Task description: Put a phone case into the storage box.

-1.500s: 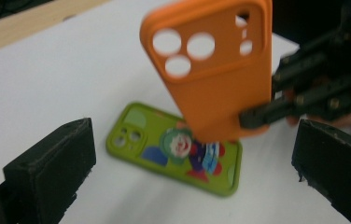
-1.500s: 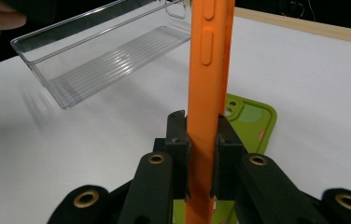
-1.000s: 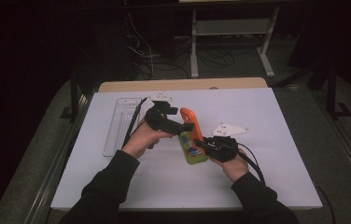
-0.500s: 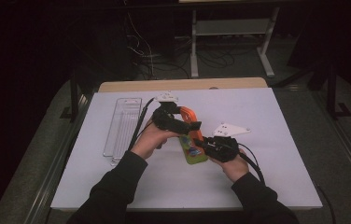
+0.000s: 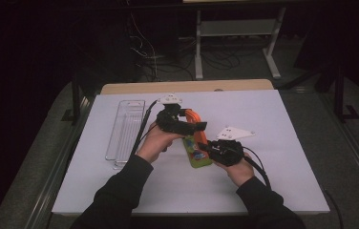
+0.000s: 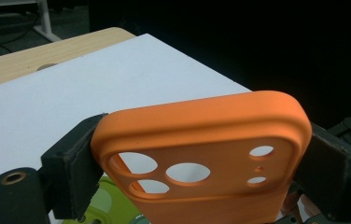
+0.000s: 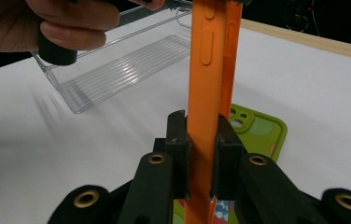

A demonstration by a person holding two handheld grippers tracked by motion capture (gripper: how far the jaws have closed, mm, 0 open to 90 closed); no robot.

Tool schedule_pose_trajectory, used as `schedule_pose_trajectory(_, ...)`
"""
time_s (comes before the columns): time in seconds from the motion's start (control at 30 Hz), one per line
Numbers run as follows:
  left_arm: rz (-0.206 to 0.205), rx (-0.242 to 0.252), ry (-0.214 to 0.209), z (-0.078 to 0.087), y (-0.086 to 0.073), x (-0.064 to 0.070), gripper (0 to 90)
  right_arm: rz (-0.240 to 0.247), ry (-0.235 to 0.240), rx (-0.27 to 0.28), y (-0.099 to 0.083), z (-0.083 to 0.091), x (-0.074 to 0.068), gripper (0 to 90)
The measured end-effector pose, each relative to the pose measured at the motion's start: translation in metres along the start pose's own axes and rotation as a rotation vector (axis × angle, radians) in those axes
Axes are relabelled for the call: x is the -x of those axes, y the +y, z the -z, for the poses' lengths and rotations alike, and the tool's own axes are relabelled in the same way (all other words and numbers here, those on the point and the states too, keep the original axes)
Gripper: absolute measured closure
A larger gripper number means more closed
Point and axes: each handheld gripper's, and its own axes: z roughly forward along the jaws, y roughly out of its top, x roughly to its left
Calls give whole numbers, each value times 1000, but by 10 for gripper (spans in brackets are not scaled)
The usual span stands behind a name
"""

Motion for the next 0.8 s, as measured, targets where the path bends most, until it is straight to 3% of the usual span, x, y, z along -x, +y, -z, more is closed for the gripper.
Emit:
schedule_pose_trajectory(0.2,-10,-6,-4,0,0,1,138,13,1,-17,-1,-2,-1,779)
schedule_pose_trajectory(0.33,-28,-19,-1,1,0,0,142,0,19,-35,0,-2,0,622)
schedule_pose_trajectory(0.43,-38,-22,5,4,2,-3,143,-2,4,-63,-1,-1,2,519)
schedule_pose_trajectory(0.6,-39,-52,51,13,6,-9,142,18,-8,-148,-5,6,7,370)
schedule_pose_trajectory(0.73,-37,-68,80,21,11,-13,143,41,-32,-187,-12,10,11,278)
schedule_pose_trajectory(0.8,-42,-70,97,26,15,-17,143,29,-33,-199,-17,14,13,220)
